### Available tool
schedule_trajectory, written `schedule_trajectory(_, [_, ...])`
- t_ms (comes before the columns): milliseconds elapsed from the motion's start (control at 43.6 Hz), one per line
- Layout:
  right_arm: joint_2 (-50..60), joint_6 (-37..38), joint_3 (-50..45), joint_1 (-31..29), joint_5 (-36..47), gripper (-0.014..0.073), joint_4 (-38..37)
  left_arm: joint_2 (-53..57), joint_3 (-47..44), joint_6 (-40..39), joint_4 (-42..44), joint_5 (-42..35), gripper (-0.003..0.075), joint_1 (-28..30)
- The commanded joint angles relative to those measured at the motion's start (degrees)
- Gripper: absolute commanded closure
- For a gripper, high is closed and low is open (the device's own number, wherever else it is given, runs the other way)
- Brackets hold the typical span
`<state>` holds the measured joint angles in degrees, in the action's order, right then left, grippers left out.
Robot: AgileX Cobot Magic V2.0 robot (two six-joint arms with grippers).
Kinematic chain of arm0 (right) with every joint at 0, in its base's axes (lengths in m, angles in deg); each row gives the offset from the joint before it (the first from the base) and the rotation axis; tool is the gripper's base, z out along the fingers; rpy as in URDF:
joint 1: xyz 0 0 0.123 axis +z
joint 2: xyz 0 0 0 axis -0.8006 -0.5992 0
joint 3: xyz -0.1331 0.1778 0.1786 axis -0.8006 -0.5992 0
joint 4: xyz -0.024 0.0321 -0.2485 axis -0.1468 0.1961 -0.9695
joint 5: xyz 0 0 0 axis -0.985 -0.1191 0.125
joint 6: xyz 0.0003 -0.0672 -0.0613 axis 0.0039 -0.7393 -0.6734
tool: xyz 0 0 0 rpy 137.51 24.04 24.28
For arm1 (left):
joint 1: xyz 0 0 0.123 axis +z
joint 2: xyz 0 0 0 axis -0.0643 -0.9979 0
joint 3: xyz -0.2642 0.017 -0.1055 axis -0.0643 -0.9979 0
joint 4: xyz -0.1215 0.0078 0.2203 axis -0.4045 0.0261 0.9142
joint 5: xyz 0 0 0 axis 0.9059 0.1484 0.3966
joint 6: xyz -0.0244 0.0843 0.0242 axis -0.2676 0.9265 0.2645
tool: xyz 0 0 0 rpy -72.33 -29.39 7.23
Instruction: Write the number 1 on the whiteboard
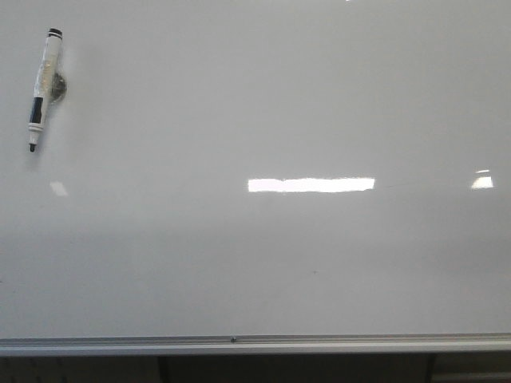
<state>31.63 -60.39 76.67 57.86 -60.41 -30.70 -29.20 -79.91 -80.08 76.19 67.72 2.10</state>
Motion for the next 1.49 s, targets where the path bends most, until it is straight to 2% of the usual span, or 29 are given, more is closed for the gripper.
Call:
schedule_trajectory(0, [0.9, -0.6, 1.2, 0.1, 4.7, 0.0662, 0.0, 1.0, -1.4, -0.6, -0.1, -4.6, 0.0741, -0.4])
schedule_trajectory(757, [0.9, -0.5, 3.4, 0.0, 4.1, 0.0662, 0.0, 0.9, 0.9, -0.6, -0.1, -6.3, 0.0741, -0.4])
schedule_trajectory(894, [0.9, -0.4, 8.1, 0.0, 2.8, 0.0662, 0.0, 0.9, 6.2, -0.6, -0.4, -4.6, 0.0741, -0.4])
schedule_trajectory(1101, [-1.4, -0.4, 19.8, 0.0, -5.6, 0.0662, 0.0, -1.5, 16.5, -0.6, -0.4, 1.0, 0.0741, -0.4])
schedule_trajectory(1468, [-17.9, -0.4, 35.6, 0.0, -20.0, 0.0662, 0.0, -15.3, 32.8, -0.6, -0.4, 15.0, 0.0741, -0.4])
